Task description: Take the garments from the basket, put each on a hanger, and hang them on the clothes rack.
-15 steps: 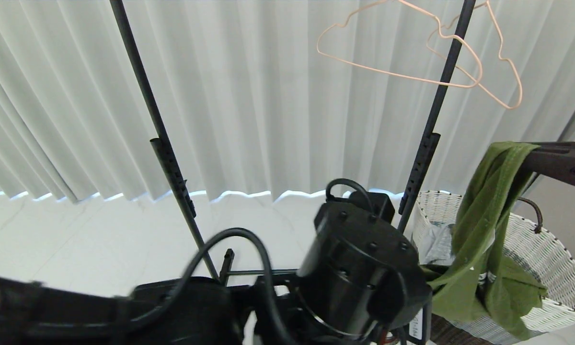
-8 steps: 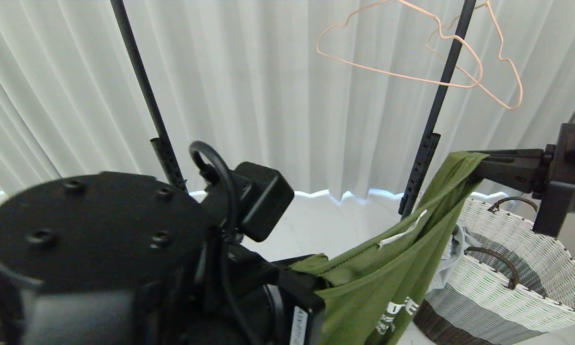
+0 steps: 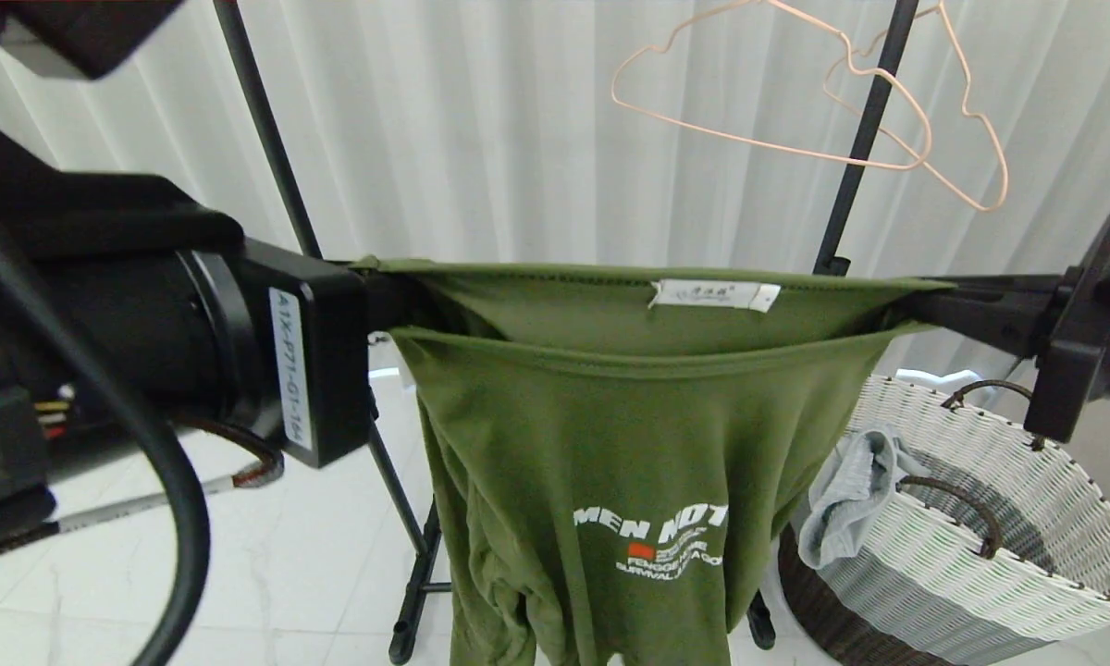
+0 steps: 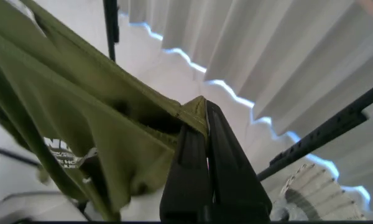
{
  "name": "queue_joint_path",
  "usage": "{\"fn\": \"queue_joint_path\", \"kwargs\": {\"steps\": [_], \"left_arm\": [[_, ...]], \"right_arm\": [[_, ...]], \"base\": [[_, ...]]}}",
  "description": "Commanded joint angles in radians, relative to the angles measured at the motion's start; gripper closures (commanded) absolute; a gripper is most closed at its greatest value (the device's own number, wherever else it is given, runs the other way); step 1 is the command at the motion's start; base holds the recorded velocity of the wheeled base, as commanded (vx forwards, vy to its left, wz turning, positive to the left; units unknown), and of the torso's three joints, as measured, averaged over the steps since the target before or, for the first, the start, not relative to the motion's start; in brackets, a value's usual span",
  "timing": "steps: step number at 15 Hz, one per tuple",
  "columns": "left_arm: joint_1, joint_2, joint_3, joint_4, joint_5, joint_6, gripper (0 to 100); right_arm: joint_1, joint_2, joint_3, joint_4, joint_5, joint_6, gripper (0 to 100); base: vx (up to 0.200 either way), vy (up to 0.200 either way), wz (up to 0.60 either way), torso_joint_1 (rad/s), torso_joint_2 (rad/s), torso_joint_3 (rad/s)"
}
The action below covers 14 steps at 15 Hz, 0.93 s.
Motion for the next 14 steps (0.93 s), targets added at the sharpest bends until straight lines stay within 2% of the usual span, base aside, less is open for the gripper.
{"fn": "queue_joint_path", "kwargs": {"steps": [1, 3, 7, 9, 12, 14], "left_arm": [[0.033, -0.01, -0.039, 0.001, 0.021, 0.029, 100], [0.033, -0.005, -0.095, 0.001, 0.022, 0.03, 100], [0.016, -0.01, -0.024, 0.0, 0.084, 0.021, 100], [0.015, -0.01, -0.024, -0.005, 0.095, 0.021, 100], [0.013, 0.005, -0.032, -0.066, 0.095, 0.026, 100], [0.013, 0.037, -0.032, -0.135, 0.095, 0.027, 100]], "right_arm": [[0.011, 0.032, -0.107, 0.003, 0.0, 0.0, 100], [0.011, 0.06, -0.191, 0.014, -0.002, -0.002, 100], [0.011, 0.034, -0.197, 0.095, -0.064, -0.002, 100], [0.011, 0.002, -0.202, 0.133, -0.077, -0.002, 100], [0.072, -0.152, -0.233, 0.431, -0.031, 0.007, 100], [0.136, -0.212, -0.248, 0.626, 0.066, 0.017, 100]], "base": [[0.0, 0.0, 0.0, 0.0, 0.0, 0.0], [0.0, 0.0, 0.0, 0.0, 0.0, 0.0], [0.0, 0.0, 0.0, 0.0, 0.0, 0.0], [0.0, 0.0, 0.0, 0.0, 0.0, 0.0], [0.0, 0.0, 0.0, 0.0, 0.0, 0.0], [0.0, 0.0, 0.0, 0.0, 0.0, 0.0]]}}
